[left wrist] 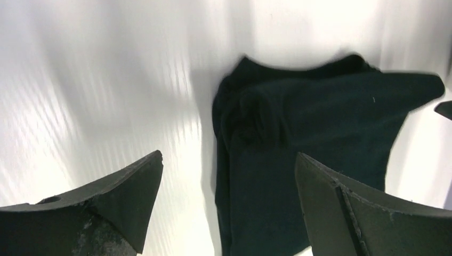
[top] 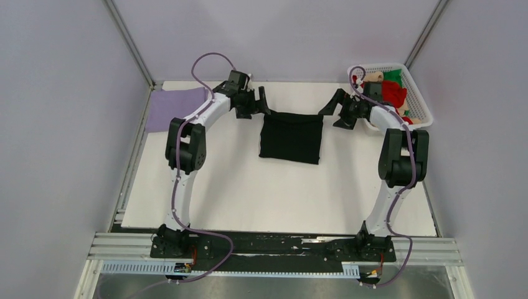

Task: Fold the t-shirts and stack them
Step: Fold the long partially folded tshirt into a neat square, then smooth out wrinkles on the folded tshirt

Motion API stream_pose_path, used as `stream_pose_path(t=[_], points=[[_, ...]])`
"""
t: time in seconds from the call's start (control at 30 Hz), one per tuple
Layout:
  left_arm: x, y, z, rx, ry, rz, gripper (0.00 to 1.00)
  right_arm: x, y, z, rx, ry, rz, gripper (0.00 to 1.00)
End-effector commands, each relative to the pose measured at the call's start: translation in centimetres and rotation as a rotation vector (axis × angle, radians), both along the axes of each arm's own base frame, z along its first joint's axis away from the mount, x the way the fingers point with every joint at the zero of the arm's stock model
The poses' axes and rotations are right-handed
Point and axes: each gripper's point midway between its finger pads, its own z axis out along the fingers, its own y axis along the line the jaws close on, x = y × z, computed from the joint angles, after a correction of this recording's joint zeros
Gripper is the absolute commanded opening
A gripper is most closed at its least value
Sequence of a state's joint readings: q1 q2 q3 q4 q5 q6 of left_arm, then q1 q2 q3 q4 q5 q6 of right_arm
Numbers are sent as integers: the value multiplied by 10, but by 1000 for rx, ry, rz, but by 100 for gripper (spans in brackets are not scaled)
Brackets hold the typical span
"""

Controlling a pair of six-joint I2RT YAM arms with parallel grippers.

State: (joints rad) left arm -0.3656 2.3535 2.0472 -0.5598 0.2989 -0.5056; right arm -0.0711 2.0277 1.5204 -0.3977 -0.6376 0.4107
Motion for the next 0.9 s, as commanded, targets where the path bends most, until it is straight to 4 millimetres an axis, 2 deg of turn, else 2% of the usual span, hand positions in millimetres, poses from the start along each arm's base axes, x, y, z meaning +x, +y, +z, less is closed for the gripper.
stream_pose_path(t=[0.0, 0.03, 0.07, 0.1, 0.13, 0.17, 0.2, 0.37, 0.5, 0.63, 0.67, 0.77, 0.8, 0.83, 0.87], points=[[-29, -15, 73, -85, -121, -44, 100, -31, 30, 51, 10, -103, 59, 100], [-38, -19, 87, -110, -135, -57, 100, -41, 35, 52, 26, -97, 68, 100], [-50, -25, 79, -119, -118, -75, 100, -52, 49, 55, 52, -88, 90, 100], [-59, -30, 89, -151, -123, -92, 100, -63, 61, 57, 90, -82, 109, 100], [-69, -36, 80, -161, -110, -109, 100, -71, 71, 59, 135, -81, 132, 100], [-75, -40, 83, -180, -105, -116, 100, -82, 79, 54, 175, -59, 145, 100], [-82, -45, 75, -184, -91, -128, 100, -87, 85, 54, 204, -54, 149, 100], [-106, -61, 43, -243, 29, -207, 100, -95, 96, 32, 275, 14, 137, 100], [-122, -60, 8, -253, 84, -232, 100, -101, 92, -10, 262, 101, 88, 100], [-149, -52, -36, -213, 182, -246, 100, -125, 90, -61, 259, 251, 54, 100], [-153, -49, -41, -196, 186, -245, 100, -133, 89, -71, 256, 285, 45, 100], [-178, -30, -61, -132, 244, -228, 100, -162, 83, -93, 229, 356, 13, 100], [-182, -25, -58, -113, 229, -226, 100, -171, 81, -95, 222, 366, 8, 100], [-196, -15, -67, -88, 263, -220, 100, -181, 80, -95, 217, 373, 6, 100], [-199, -11, -59, -78, 241, -219, 100, -190, 79, -93, 214, 382, 4, 100]])
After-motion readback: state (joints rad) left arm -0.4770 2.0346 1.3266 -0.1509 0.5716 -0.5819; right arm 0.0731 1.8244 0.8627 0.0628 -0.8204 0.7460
